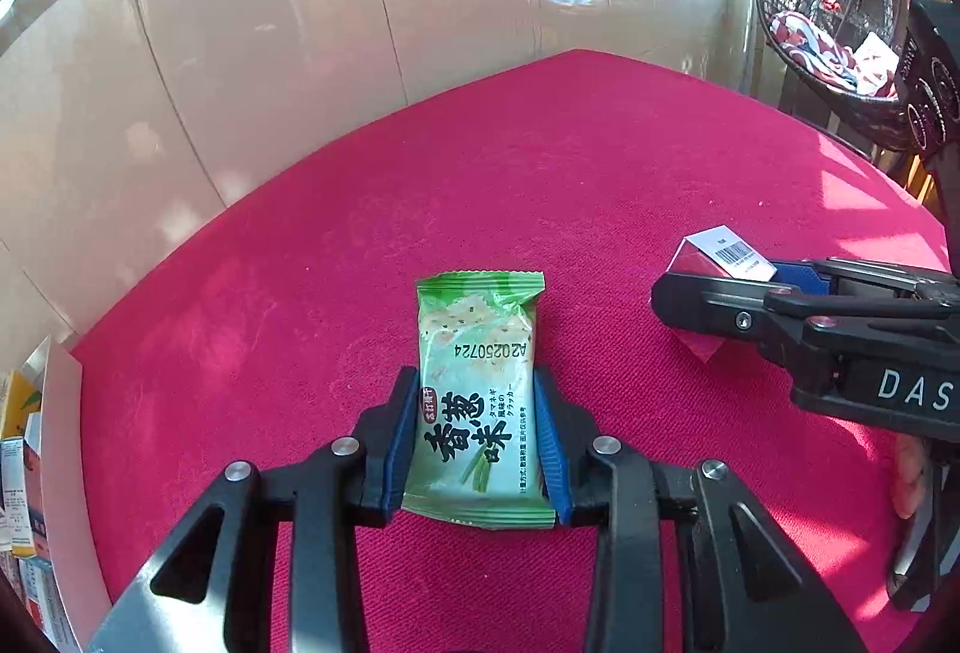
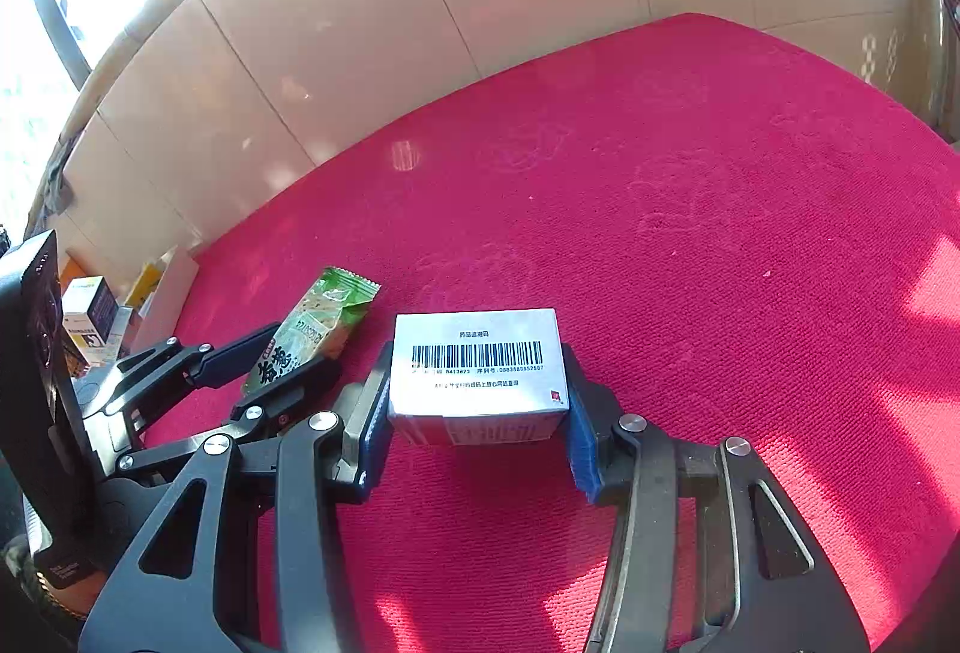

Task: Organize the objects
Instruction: 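Carry the snack packet and barcode box toward the white tray with both tools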

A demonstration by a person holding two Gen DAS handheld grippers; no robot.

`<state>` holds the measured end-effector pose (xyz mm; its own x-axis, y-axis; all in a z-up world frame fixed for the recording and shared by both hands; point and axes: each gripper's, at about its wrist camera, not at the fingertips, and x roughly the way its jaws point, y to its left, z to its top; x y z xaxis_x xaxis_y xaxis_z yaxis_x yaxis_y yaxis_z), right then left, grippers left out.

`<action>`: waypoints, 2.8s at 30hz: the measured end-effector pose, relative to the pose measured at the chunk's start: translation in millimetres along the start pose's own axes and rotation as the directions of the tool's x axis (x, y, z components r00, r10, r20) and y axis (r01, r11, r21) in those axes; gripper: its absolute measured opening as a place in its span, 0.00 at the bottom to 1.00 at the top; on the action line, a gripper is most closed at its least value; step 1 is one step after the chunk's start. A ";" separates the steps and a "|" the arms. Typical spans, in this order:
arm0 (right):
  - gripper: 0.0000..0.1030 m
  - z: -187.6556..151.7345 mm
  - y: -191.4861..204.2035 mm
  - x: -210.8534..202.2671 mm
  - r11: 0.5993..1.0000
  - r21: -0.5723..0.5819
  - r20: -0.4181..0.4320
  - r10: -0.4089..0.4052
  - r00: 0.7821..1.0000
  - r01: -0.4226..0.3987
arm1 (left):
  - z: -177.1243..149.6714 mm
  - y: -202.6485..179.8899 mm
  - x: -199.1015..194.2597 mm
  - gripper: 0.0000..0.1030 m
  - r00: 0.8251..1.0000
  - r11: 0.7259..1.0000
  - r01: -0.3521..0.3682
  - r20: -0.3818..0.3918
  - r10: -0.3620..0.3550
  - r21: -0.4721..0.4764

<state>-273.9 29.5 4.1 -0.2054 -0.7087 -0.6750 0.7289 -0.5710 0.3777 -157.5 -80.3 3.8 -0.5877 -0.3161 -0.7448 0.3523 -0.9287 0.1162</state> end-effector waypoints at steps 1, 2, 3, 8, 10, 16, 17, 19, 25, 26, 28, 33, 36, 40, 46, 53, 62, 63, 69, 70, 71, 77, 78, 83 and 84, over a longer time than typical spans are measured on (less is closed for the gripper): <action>0.47 0.4 -0.3 0.6 1.000 0.001 0.000 0.000 1.000 0.000 | -1.5 -1.9 -1.0 0.35 1.000 1.000 0.002 -0.003 -0.002 0.001; 0.47 0.8 -0.7 1.1 1.000 0.002 0.001 -0.001 1.000 0.001 | -2.3 -3.0 -2.3 0.35 1.000 1.000 0.002 -0.004 -0.002 -0.001; 0.47 1.2 -1.3 2.4 1.000 0.003 0.001 -0.001 1.000 0.001 | -2.8 -3.6 -4.1 0.35 1.000 1.000 0.000 -0.004 0.000 -0.004; 0.47 1.2 -4.1 1.6 1.000 0.007 0.009 -0.008 1.000 0.008 | -4.0 -4.0 -16.0 0.35 1.000 1.000 -0.003 0.011 0.003 -0.020; 0.47 1.0 -4.4 -1.5 1.000 0.008 0.021 -0.018 1.000 0.018 | -5.3 -3.7 -21.8 0.35 1.000 1.000 -0.003 0.017 0.003 -0.030; 0.47 -1.8 0.0 -15.3 0.998 -0.005 0.079 -0.066 0.995 0.066 | -8.4 -4.0 -39.3 0.35 0.999 0.999 -0.003 0.038 0.004 -0.042; 0.47 -2.4 2.2 -17.5 0.997 -0.013 0.088 -0.077 0.993 0.079 | -8.6 -4.0 -41.6 0.35 0.999 0.999 -0.003 0.039 0.004 -0.044; 0.47 -4.0 6.2 -20.9 0.995 -0.027 0.101 -0.098 0.990 0.101 | -8.4 -3.5 -46.7 0.35 0.999 0.999 -0.001 0.048 0.004 -0.048; 0.47 -10.4 12.9 -32.0 0.992 -0.033 0.119 -0.116 0.986 0.120 | -9.1 -1.5 -57.5 0.35 0.998 0.998 0.000 0.070 0.004 -0.060; 0.47 -12.0 14.5 -34.5 0.992 -0.032 0.125 -0.117 0.985 0.122 | -9.4 -1.0 -59.2 0.35 0.997 0.998 0.002 0.074 0.003 -0.064; 0.47 -13.1 16.5 -42.8 0.992 -0.032 0.145 -0.119 0.982 0.125 | -9.4 -0.5 -63.7 0.35 0.996 0.997 0.006 0.086 0.001 -0.071; 0.47 -11.3 24.2 -64.6 0.991 -0.033 0.205 -0.119 0.972 0.128 | -7.7 -1.1 -78.8 0.35 0.992 0.997 0.013 0.123 -0.004 -0.079; 0.47 -10.6 30.5 -75.7 0.991 -0.034 0.234 -0.115 0.965 0.126 | -7.0 -1.8 -89.2 0.35 0.989 0.996 0.017 0.145 -0.004 -0.086; 0.47 -8.6 39.0 -87.5 0.991 -0.036 0.264 -0.112 0.958 0.126 | -7.3 1.3 -102.5 0.35 0.985 0.995 0.019 0.173 -0.002 -0.098; 0.47 -8.2 55.5 -101.6 0.992 -0.050 0.300 -0.098 0.949 0.119 | -8.9 12.9 -118.8 0.35 0.978 0.991 0.022 0.207 0.005 -0.129; 0.47 -8.5 77.7 -113.9 0.990 -0.089 0.324 -0.076 0.943 0.110 | -13.0 26.5 -138.7 0.36 0.968 0.986 0.026 0.250 0.016 -0.166; 0.47 -10.3 107.8 -124.5 0.985 -0.145 0.346 -0.042 0.937 0.097 | -21.9 48.6 -159.6 0.36 0.956 0.974 0.033 0.290 0.034 -0.222; 0.47 -10.6 111.5 -125.4 0.984 -0.151 0.348 -0.038 0.937 0.096 | -22.9 51.0 -161.7 0.36 0.955 0.973 0.033 0.294 0.036 -0.228; 0.47 -10.9 130.4 -129.2 0.979 -0.184 0.354 -0.017 0.935 0.088 | -29.9 67.2 -173.7 0.36 0.947 0.964 0.032 0.317 0.055 -0.265; 0.47 -10.8 133.7 -130.0 0.978 -0.189 0.355 -0.014 0.935 0.087 | -30.5 69.9 -175.8 0.36 0.946 0.962 0.031 0.320 0.059 -0.271; 0.47 -10.6 137.2 -130.7 0.977 -0.194 0.356 -0.010 0.934 0.084 | -31.3 72.7 -178.2 0.36 0.944 0.960 0.030 0.324 0.064 -0.277; 0.47 -11.1 157.8 -133.4 0.969 -0.234 0.358 0.012 0.934 0.077 | -38.5 88.8 -192.3 0.36 0.934 0.950 0.018 0.345 0.095 -0.310; 0.47 -12.1 161.5 -133.8 0.968 -0.241 0.358 0.016 0.934 0.076 | -40.2 91.0 -194.6 0.36 0.932 0.949 0.015 0.347 0.101 -0.316; 0.47 -15.5 176.5 -133.1 0.962 -0.264 0.352 0.030 0.936 0.068 | -46.2 102.6 -201.3 0.36 0.929 0.939 0.009 0.351 0.119 -0.343; 0.47 -15.9 179.8 -133.1 0.961 -0.269 0.350 0.034 0.936 0.066 | -48.0 105.5 -202.8 0.36 0.928 0.938 0.008 0.352 0.123 -0.348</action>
<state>-105.1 27.8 151.8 -0.3961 -0.8277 -0.3974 0.8627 -0.4837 0.1476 33.8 -104.9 135.6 -0.7586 -0.4756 -0.4454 0.5789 -0.8057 -0.1257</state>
